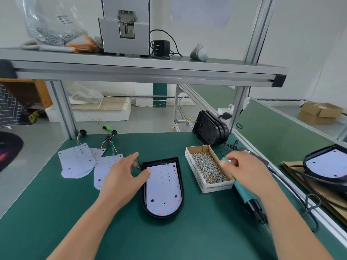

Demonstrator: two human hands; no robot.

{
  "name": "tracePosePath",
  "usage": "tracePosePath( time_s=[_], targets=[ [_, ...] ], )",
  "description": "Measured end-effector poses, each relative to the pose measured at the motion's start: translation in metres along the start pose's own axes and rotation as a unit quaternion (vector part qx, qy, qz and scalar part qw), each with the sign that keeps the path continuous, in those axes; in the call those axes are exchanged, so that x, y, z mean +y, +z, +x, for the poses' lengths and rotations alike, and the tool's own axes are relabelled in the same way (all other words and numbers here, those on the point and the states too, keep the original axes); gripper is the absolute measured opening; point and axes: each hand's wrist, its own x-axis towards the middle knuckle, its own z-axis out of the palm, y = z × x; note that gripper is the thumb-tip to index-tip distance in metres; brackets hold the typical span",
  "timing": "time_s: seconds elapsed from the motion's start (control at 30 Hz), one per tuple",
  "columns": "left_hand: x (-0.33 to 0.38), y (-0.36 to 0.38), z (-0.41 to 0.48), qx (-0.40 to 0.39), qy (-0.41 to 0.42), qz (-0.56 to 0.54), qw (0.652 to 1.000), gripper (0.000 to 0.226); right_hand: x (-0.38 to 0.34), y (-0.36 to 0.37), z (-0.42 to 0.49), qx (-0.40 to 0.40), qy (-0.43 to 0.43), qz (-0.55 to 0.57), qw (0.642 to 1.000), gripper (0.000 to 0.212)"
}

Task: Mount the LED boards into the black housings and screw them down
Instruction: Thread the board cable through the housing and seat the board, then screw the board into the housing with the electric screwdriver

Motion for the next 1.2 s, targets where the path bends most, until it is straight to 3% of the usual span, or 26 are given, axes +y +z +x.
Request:
tracePosePath(
  time_s=[0.17, 0.4, 0.53, 0.67, 0.83, 1.0, 1.07, 1.2],
  targets=[
    [-0.001, -0.005, 0.0, 0.034, -0.016, 0.018, 0.999, 0.06, 0.035, 0.01, -0.019, -0.066, 0.05, -0.061, 0.995, 0.061],
    [-0.002, -0.006, -0.003, 0.037, -0.018, 0.021, 0.999, 0.031, 0.06, 0.006, -0.029, -0.141, 0.084, 0.05, 0.985, 0.086],
    [-0.001, -0.009, -0.002, 0.061, -0.041, 0.041, 0.996, 0.021, 0.056, 0.007, -0.028, -0.181, 0.074, 0.03, 0.98, 0.12],
    [0.002, -0.012, -0.004, 0.067, -0.048, 0.051, 0.995, 0.022, 0.053, 0.011, -0.027, -0.162, 0.053, -0.036, 0.985, 0.085],
    [0.006, -0.015, -0.007, 0.08, -0.057, 0.093, 0.991, 0.027, 0.05, 0.007, -0.029, -0.153, 0.074, 0.001, 0.985, 0.035],
    [0.011, -0.018, -0.011, 0.059, -0.069, 0.105, 0.99, 0.04, 0.054, 0.001, -0.028, -0.097, 0.104, 0.095, 0.985, 0.02],
    [0.014, -0.019, -0.013, 0.051, -0.08, 0.095, 0.991, 0.048, 0.055, -0.002, -0.029, -0.068, 0.1, 0.166, 0.979, 0.025],
    [0.015, -0.026, -0.011, 0.052, -0.092, 0.052, 0.993, 0.051, 0.052, -0.005, -0.031, -0.067, 0.089, 0.394, 0.912, 0.02]
  ],
)
